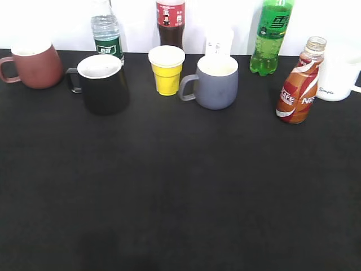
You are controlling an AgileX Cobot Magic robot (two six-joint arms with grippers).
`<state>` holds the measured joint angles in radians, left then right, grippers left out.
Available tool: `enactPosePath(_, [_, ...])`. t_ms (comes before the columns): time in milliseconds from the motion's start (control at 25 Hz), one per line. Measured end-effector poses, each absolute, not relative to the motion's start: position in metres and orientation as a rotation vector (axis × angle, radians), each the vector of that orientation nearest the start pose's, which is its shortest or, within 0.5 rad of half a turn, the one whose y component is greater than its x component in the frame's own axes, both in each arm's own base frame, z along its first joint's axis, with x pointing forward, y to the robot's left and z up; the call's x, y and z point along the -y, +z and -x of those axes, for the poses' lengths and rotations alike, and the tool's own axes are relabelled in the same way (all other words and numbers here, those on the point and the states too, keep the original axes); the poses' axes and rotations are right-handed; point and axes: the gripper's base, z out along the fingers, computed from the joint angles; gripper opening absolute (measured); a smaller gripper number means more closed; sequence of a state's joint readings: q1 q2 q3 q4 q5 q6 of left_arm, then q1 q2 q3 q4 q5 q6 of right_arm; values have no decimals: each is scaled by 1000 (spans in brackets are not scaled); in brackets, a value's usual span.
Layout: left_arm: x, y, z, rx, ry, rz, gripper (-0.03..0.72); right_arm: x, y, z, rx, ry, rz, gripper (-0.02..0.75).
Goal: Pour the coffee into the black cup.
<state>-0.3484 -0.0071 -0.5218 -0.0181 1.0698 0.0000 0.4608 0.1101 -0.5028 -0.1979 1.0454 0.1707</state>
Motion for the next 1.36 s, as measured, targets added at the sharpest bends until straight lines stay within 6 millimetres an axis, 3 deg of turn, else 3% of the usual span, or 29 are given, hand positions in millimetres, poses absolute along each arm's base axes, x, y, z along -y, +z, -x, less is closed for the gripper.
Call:
enactPosePath(320, [-1, 282, 9, -2007, -215, -311, 288, 8, 280, -17, -2099, 130, 292, 590])
enactPosePath(440, [0, 282, 9, -2022, -93, -116, 283, 12, 280, -15, -2113, 0, 58, 590])
enactPosePath(600, [1, 282, 9, -2025, -45, -38, 267, 15, 281, -4, -2056, -95, -126, 589])
enactPosePath(800, [1, 282, 9, -2023, -39, -31, 246, 15, 281, 6, -1995, -90, -137, 590])
enactPosePath(1360, [1, 282, 9, -2023, -39, -31, 236, 15, 281, 6, -1995, -86, -137, 589])
